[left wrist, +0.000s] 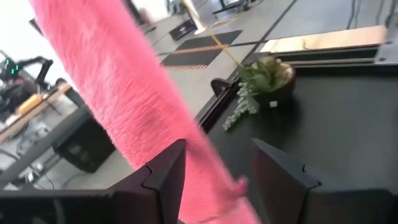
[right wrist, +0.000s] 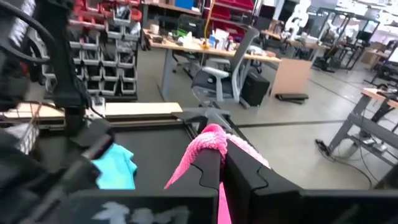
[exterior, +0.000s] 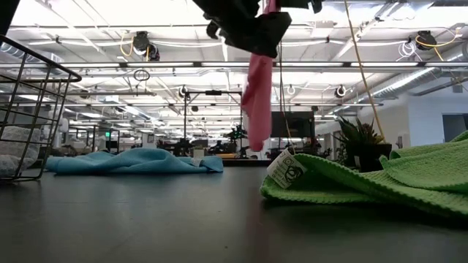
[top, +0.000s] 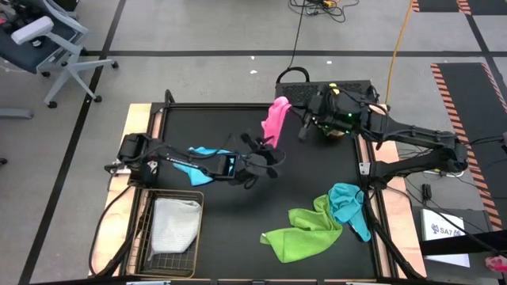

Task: Fold microfiber towels
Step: Fold the pink microfiber cloth

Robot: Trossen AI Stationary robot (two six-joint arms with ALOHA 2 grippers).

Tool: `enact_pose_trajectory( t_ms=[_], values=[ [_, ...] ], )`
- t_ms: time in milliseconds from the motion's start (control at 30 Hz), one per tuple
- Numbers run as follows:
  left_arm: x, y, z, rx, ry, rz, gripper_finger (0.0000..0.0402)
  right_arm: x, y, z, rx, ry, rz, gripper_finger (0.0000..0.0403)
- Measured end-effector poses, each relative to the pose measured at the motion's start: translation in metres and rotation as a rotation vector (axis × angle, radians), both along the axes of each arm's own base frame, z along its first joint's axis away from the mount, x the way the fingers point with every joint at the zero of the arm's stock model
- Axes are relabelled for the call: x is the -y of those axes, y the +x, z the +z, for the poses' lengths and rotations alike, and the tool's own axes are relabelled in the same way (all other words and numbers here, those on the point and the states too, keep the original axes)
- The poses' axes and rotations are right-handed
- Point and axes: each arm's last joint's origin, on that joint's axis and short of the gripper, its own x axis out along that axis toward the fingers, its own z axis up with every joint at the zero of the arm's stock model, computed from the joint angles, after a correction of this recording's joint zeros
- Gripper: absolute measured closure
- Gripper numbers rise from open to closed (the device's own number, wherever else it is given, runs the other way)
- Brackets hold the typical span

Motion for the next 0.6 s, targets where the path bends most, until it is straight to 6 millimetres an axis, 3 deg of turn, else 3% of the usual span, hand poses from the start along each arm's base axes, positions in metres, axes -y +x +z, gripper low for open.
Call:
enact_pose_trajectory(
  t_ms=[300, 467, 600],
  values=[
    [-0.018, -0.002, -0.003, 0.010, -0.035, 0.080, 0.0220, -0.006, -0.001, 0.003, 0.015, -0.005, 0.022, 0.0403],
    [-0.018, -0.003, -0.007, -0.030, -0.037, 0.079, 0.0222, -0.006, -0.001, 0.003, 0.013, -0.006, 0.023, 0.0403],
    [-0.013, -0.004, -0.007, -0.047, -0.028, 0.069, 0.0254, -0.006, -0.001, 0.002, 0.002, -0.003, 0.023, 0.0403]
  ],
)
